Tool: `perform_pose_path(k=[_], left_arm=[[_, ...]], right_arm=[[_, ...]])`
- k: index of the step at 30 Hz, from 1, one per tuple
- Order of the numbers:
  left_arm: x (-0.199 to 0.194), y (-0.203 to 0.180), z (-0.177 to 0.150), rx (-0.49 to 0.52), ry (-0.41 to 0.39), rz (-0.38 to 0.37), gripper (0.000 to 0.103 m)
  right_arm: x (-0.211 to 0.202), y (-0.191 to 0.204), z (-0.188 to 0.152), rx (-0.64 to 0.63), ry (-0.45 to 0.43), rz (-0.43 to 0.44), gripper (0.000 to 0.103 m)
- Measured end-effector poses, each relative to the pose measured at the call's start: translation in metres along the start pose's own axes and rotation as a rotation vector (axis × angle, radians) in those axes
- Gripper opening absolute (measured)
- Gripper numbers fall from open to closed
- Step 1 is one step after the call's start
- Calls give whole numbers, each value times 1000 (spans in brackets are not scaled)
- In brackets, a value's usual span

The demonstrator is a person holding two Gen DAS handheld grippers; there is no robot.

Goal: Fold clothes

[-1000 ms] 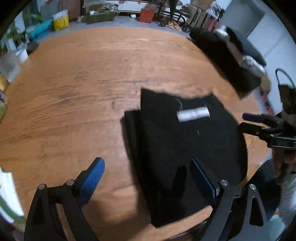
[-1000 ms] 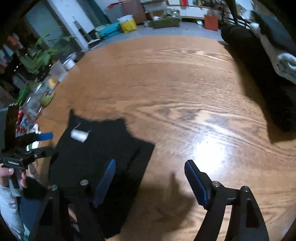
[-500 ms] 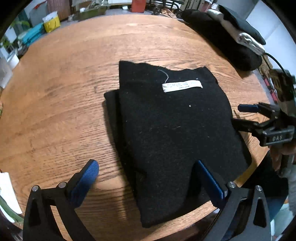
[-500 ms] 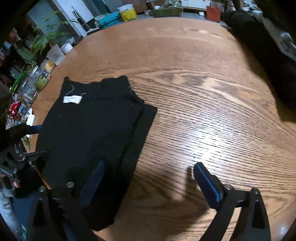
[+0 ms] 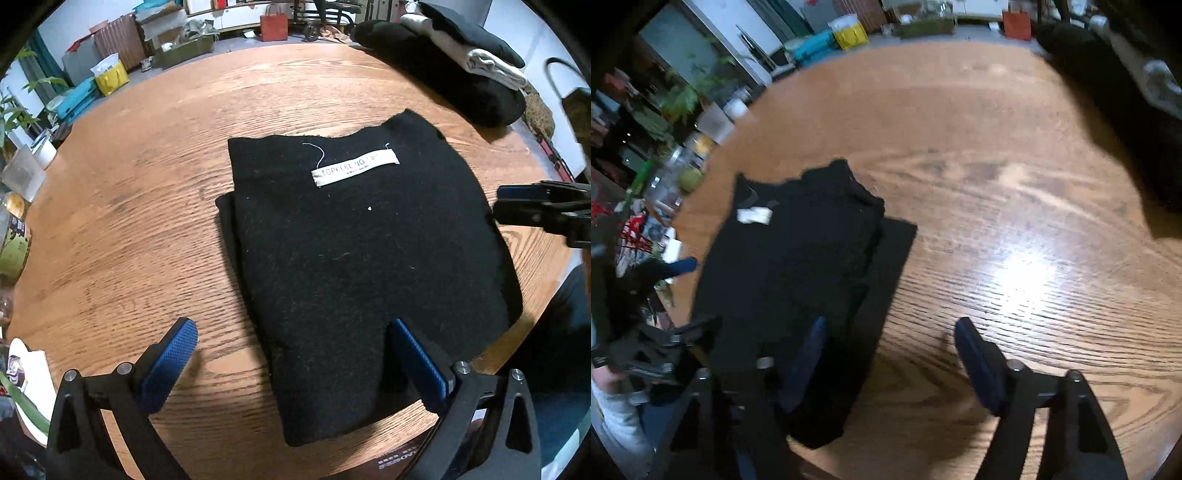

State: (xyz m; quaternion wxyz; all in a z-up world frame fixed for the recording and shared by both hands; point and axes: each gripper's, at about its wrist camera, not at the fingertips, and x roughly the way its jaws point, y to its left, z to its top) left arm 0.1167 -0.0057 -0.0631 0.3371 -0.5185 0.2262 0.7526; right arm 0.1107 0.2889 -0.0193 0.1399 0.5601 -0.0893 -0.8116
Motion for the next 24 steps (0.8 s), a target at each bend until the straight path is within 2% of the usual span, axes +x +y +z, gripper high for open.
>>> perform_pose_path(k=[2,5,8,14,19,24], left_arm=[[1,-2,1,6,-2,6,103],[1,-3,2,17,-6,15,103],[0,-2,0,23,-7,17,103],[-1,-2,-4,30,-7,11,103],[14,6,7,17,4,-22,103],[12,16,7,-16,10,-56,103]], right_arm=[[-6,8,-8,-4,-21,36,53],[-9,21,-20,-18,-33,91,45],[5,32,-15,-70,9,69,39],[20,33,-8,-76,63,36,44],[42,38,-5,-109,87,-4,47],[47,32,-3,-92,87,-16,60]])
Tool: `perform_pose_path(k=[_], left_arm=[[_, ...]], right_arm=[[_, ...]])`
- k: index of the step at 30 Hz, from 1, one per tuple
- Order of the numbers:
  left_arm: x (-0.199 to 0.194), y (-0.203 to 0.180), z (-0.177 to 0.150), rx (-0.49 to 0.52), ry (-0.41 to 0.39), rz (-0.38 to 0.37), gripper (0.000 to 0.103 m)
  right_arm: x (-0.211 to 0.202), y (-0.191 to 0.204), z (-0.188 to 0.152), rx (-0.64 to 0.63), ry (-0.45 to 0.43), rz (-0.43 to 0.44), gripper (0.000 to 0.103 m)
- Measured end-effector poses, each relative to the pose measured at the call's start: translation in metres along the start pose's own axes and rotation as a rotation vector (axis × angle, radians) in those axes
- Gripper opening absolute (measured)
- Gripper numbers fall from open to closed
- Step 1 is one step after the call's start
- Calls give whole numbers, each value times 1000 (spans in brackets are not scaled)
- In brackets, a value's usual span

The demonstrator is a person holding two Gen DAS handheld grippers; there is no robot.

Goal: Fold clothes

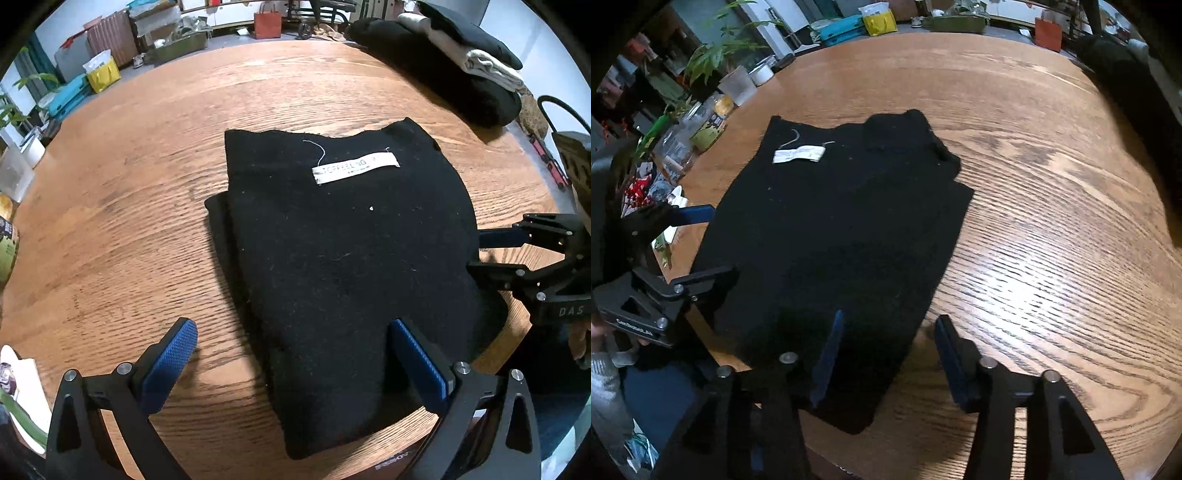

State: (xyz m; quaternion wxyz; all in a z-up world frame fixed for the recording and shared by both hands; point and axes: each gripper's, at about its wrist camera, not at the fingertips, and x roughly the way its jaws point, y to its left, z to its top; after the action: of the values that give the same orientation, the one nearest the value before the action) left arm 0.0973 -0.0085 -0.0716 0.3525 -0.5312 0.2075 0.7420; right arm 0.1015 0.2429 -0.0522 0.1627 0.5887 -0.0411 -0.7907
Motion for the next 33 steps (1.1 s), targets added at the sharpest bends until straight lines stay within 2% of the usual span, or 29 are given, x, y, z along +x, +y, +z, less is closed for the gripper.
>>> perform_pose_path(k=[3,6,10,14,22,29,33], left_arm=[[-11,10,-5,-40,-6,-18,103],[-21,20,-9,-80,-13,-37,103],[-24,22,-21,-82,2,-8,103],[-20,16,-26,-62,11,20,103],[-10,5,-35,-23,30,75,103],[-9,3,-40,-18,21,88,103],[-10,2,-41,-12,20,103,103]], right_arm=[[-4,-5,0,32,-10,10,64],[-20,-9,-1,68,-7,50,55],[-34,8,-12,8,-10,21,55],[-25,22,-22,-29,16,-5,54],[-1,39,-18,-67,37,-113,58],[6,41,-16,-60,30,-139,64],[6,45,-15,-68,25,-156,65]])
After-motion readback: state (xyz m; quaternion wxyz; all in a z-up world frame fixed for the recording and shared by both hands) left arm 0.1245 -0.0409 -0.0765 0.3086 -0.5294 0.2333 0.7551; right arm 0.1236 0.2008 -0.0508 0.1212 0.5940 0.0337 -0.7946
